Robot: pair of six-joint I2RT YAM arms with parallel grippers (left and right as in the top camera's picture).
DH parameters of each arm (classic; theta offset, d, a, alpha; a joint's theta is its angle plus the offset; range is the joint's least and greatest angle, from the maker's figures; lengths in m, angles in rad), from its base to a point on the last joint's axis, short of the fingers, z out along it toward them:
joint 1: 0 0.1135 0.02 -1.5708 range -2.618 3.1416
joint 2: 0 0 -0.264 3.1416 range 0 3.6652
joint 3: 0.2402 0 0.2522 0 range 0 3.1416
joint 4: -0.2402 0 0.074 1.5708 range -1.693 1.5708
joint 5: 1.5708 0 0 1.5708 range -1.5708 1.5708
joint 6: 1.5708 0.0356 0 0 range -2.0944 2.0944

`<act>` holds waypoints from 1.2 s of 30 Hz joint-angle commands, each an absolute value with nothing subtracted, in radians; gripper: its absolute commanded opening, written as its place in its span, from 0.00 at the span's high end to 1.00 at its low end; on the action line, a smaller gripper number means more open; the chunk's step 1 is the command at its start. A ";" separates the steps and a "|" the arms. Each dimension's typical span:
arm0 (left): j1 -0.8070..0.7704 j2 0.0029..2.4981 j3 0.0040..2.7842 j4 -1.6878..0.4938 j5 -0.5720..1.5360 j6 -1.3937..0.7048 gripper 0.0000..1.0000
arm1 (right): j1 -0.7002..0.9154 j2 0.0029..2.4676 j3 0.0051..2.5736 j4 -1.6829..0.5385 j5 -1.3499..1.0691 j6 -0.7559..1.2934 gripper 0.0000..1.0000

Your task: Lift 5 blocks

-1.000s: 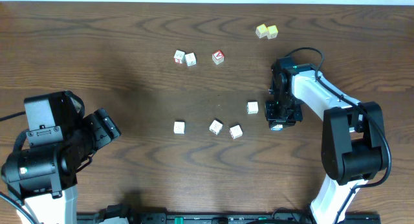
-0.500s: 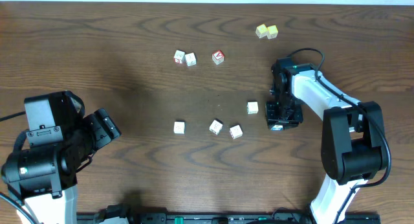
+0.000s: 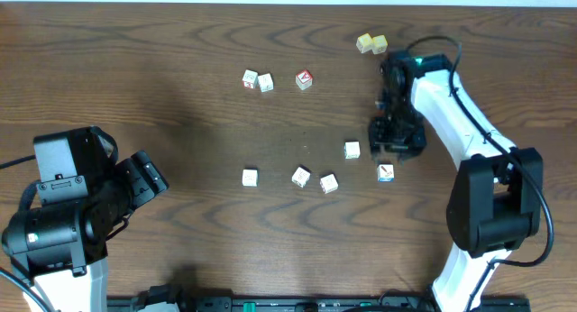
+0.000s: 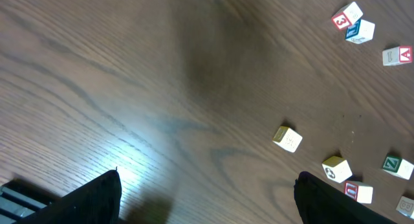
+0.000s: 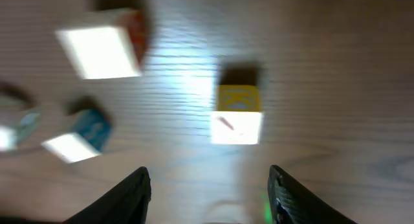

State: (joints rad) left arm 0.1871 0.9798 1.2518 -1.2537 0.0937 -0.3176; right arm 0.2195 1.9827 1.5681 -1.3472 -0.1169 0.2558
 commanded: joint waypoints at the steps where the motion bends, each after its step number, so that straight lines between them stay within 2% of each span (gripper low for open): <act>1: 0.184 0.979 1.261 -1.256 0.077 -0.327 0.14 | 0.283 1.986 1.629 -1.346 -0.231 0.262 0.44; 9: 0.184 0.979 1.261 -1.256 0.078 -0.327 0.14 | 0.461 1.987 1.631 -1.151 -0.288 0.430 0.44; 13: 0.184 0.979 1.261 -1.256 0.078 -0.327 0.14 | 0.571 1.987 1.627 -1.091 -0.174 0.594 0.42; 15: 0.184 0.979 1.261 -1.256 0.078 -0.327 0.14 | 0.617 1.987 1.627 -1.093 -0.090 0.742 0.38; 16: 0.184 0.979 1.261 -1.256 0.078 -0.327 0.14 | 0.650 1.987 1.627 -1.085 -0.079 0.835 0.30; 22: 0.184 0.979 1.261 -1.256 0.078 -0.327 0.14 | 0.748 1.987 1.623 -1.062 0.028 0.994 0.26; 30: 0.184 0.979 1.261 -1.256 0.078 -0.327 0.14 | 0.806 1.987 1.565 -1.061 0.125 1.240 0.28; 36: 0.184 0.979 1.261 -1.256 0.078 -0.327 0.14 | 0.799 1.987 1.478 -0.962 0.126 1.264 0.28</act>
State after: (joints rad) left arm 0.1871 0.9798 1.2518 -1.2537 0.0937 -0.3176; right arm 0.8013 1.9831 1.5177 -0.9874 0.0837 1.1988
